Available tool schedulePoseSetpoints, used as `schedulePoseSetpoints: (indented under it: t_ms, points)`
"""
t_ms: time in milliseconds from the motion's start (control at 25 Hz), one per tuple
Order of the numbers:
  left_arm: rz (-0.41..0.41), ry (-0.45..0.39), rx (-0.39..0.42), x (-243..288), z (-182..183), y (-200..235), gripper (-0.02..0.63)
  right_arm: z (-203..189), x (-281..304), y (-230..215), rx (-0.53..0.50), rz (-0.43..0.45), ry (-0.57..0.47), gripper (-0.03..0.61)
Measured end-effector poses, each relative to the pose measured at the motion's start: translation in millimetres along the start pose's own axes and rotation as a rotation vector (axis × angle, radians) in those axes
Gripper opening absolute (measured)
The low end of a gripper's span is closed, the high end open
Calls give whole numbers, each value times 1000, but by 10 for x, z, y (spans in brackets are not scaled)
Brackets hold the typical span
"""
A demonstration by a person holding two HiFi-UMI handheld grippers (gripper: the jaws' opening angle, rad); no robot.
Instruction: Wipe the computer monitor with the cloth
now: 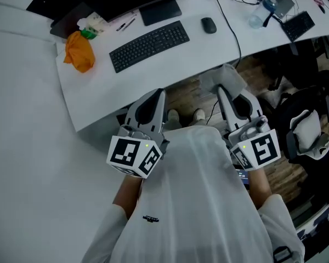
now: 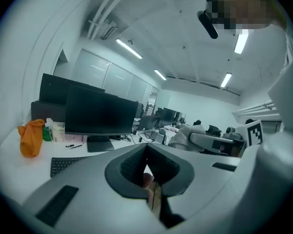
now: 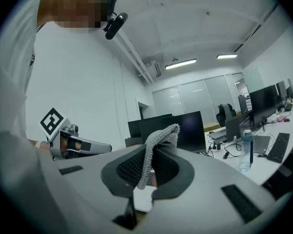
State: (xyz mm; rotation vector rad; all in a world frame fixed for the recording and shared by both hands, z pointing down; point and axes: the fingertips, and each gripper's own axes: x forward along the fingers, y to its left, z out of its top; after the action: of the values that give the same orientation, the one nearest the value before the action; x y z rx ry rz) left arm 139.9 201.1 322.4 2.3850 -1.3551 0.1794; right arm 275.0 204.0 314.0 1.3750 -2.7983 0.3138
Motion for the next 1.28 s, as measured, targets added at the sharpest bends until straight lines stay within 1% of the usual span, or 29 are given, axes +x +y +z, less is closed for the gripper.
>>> schedulePoseSetpoints:
  t_ms: [240, 400, 480, 600, 800, 960, 1080, 1280]
  points:
    - [84, -3, -31, -103, -106, 76, 14, -90, 69, -26, 2, 55, 12, 15]
    - [125, -12, -45, -184, -95, 244, 14, -127, 201, 34, 14, 84, 21, 15]
    - [141, -21, -53, -225, -72, 404, 14, -151, 335, 107, 11, 100, 29, 17]
    - [148, -38, -64, -241, 1, 732, 14, -180, 647, 234, -8, 113, 42, 17]
    - [130, -54, -72, -258, 194, 1329, 14, -168, 1223, 542, -22, 112, 61, 17]
    - [123, -71, -70, -326, 412, 1948, 14, -157, 1772, 851, -19, 98, 72, 17]
    - [116, -81, -84, -433, 547, 2431, 14, -100, 2180, 1114, -24, 84, 68, 17]
    - [80, -89, -95, -557, 741, 2974, 14, -50, 2724, 1451, -28, 55, 69, 17]
